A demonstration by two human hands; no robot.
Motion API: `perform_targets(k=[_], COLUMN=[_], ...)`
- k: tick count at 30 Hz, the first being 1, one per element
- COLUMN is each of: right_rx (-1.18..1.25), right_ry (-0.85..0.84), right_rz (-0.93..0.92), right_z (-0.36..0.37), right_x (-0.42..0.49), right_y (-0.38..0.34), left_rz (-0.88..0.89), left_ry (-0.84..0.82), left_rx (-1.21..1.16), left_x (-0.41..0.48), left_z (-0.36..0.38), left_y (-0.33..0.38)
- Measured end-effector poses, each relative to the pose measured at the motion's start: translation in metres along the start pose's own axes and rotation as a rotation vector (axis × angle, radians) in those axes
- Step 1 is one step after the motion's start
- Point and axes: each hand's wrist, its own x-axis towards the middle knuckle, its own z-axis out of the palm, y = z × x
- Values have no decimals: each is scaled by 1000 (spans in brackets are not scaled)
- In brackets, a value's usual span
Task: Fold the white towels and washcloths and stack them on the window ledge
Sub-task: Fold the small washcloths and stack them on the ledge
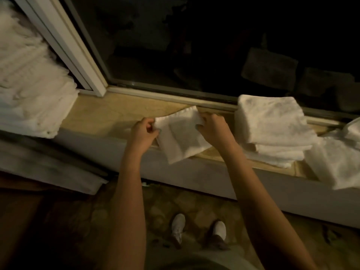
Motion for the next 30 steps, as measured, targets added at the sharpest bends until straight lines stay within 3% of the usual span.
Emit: perform_targets(k=[4, 11, 14, 17, 23, 26, 30], right_rx=[67, 87, 181, 182, 60, 14, 87], right_ry=[-10, -10, 55, 118, -26, -6, -18], right_rz=[166, 209, 189, 43, -24, -85, -30], right_z=[16, 16, 20, 20, 21, 21, 20], right_x=[-3, -23, -24, -13, 21, 23, 25], right_y=[7, 8, 8, 6, 6, 7, 7], left_rz=[40, 116, 160, 208, 315, 323, 310], left_ry=[-28, -157, -228, -296, -380, -375, -389], left_rx=[-55, -121, -85, -28, 0, -12, -39], left_x=[11, 18, 27, 35, 53, 52, 49], left_z=[-5, -15, -22, -27, -32, -32, -31], left_y=[-11, -12, -6, -2, 5, 5, 4])
